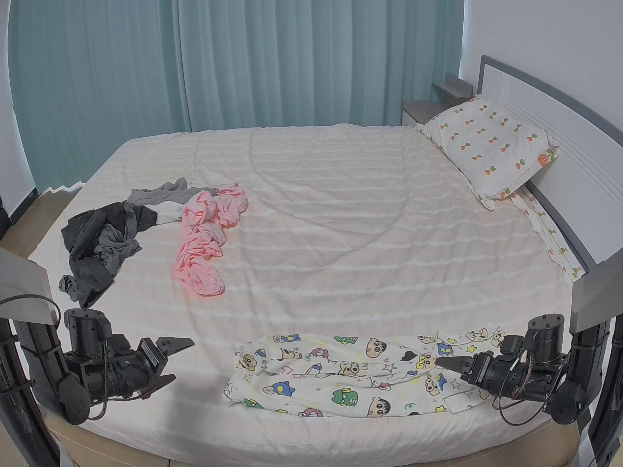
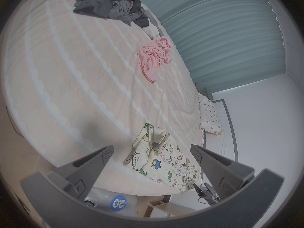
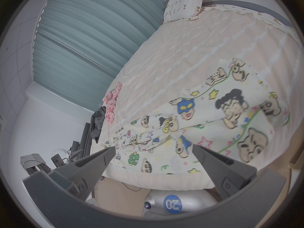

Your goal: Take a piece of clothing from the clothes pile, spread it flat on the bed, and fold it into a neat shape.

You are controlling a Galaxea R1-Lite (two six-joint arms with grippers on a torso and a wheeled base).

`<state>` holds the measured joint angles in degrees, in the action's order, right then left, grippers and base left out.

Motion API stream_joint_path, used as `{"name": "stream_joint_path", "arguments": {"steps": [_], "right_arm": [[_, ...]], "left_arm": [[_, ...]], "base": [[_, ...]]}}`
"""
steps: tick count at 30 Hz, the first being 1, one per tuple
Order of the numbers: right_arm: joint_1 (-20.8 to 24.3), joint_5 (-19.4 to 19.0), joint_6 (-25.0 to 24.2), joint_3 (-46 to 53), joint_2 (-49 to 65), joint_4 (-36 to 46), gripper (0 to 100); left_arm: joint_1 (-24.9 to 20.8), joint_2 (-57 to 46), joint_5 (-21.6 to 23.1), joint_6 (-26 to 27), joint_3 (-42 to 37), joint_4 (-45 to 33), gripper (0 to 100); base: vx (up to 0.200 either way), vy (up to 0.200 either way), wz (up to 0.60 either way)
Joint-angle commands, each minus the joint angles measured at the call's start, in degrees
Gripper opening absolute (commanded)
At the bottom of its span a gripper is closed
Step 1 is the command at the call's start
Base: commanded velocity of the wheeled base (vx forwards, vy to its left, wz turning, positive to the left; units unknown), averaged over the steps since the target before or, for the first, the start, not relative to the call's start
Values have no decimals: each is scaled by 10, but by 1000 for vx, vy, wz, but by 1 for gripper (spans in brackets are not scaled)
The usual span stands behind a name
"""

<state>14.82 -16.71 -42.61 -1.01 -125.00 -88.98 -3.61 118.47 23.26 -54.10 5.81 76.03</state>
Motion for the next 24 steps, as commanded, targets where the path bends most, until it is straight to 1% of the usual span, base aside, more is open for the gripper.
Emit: {"name": "stream_joint_path", "arguments": {"steps": [1, 3, 6, 7, 10, 12, 13, 15, 16, 17, 19, 24], "right_arm": [[0, 0, 0, 9, 5, -5, 100], [0, 0, 0, 9, 5, -5, 100], [-1, 0, 0, 9, 4, -5, 100], [-1, 0, 0, 9, 3, -5, 100], [0, -1, 0, 9, 2, -5, 100], [0, 0, 0, 9, 3, -5, 100], [0, 0, 0, 9, 3, -5, 100], [0, 0, 0, 9, 3, -5, 100], [0, 0, 0, 9, 2, -5, 100], [0, 0, 0, 9, 2, -5, 100], [0, 0, 0, 9, 1, -5, 100], [0, 0, 0, 9, 1, -5, 100]], "left_arm": [[-87, 11, -56, 13, 54, -10, 100], [-104, 22, -65, 41, 82, -26, 100], [-129, 33, -67, 109, 114, -67, 100], [-139, 34, -69, 138, 129, -88, 100], [-159, 37, -69, 159, 176, -135, 100], [-171, 42, -69, 171, 221, -195, 100], [-172, 43, -69, 175, 227, -203, 100], [-173, 49, -71, 213, 264, -258, 100], [-173, 50, -71, 218, 269, -262, 100], [-171, 57, -82, 238, 287, -280, 100], [-170, 68, -93, 258, 298, -281, 100], [-168, 103, -95, 328, 303, -280, 100]], "base": [[0, 0, 0], [0, 0, 0], [0, 0, 0], [0, 0, 0], [0, 0, 0], [0, 0, 0], [0, 0, 0], [0, 0, 0], [0, 0, 0], [0, 0, 0], [0, 0, 0], [0, 0, 0]]}}
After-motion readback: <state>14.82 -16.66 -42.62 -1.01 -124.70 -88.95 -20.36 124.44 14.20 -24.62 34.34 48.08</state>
